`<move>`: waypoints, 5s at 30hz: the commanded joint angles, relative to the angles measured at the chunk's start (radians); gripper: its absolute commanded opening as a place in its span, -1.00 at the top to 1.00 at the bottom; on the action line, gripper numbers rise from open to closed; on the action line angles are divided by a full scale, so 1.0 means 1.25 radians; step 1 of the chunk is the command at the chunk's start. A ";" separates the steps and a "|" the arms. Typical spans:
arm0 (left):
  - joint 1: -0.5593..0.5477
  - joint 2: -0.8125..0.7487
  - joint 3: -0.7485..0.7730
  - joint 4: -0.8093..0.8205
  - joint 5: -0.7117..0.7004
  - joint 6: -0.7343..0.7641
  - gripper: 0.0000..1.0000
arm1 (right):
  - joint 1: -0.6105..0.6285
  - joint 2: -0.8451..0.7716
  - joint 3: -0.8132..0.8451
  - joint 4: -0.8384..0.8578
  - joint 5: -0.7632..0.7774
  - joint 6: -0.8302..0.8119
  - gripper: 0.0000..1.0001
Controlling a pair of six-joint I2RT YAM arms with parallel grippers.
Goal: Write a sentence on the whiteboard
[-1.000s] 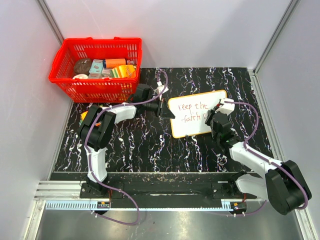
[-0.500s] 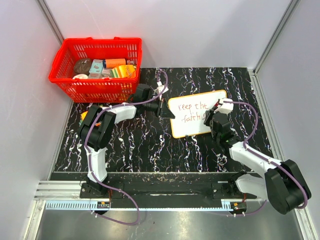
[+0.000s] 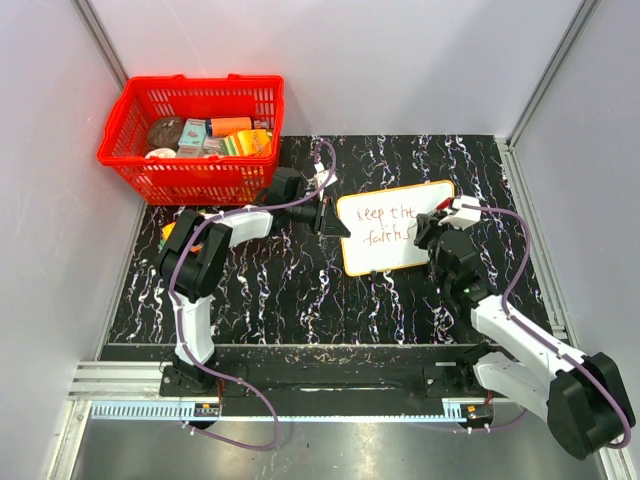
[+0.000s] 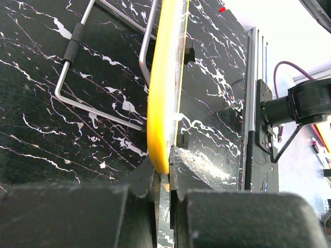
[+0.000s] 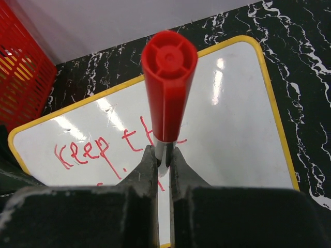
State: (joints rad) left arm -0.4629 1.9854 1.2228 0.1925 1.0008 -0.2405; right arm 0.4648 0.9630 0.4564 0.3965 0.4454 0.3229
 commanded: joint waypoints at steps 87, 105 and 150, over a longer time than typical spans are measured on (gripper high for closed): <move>-0.022 0.045 -0.030 -0.086 -0.073 0.121 1.00 | -0.068 0.122 0.042 0.075 0.013 -0.017 1.00; -0.022 0.045 -0.030 -0.086 -0.072 0.121 1.00 | -0.068 0.145 0.046 0.101 0.025 -0.015 1.00; -0.022 0.044 -0.030 -0.086 -0.072 0.121 1.00 | -0.069 0.075 0.009 -0.036 0.047 0.023 1.00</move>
State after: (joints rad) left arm -0.4633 1.9854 1.2228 0.1928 1.0012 -0.2401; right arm 0.3851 1.0893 0.4545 0.3397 0.4629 0.3599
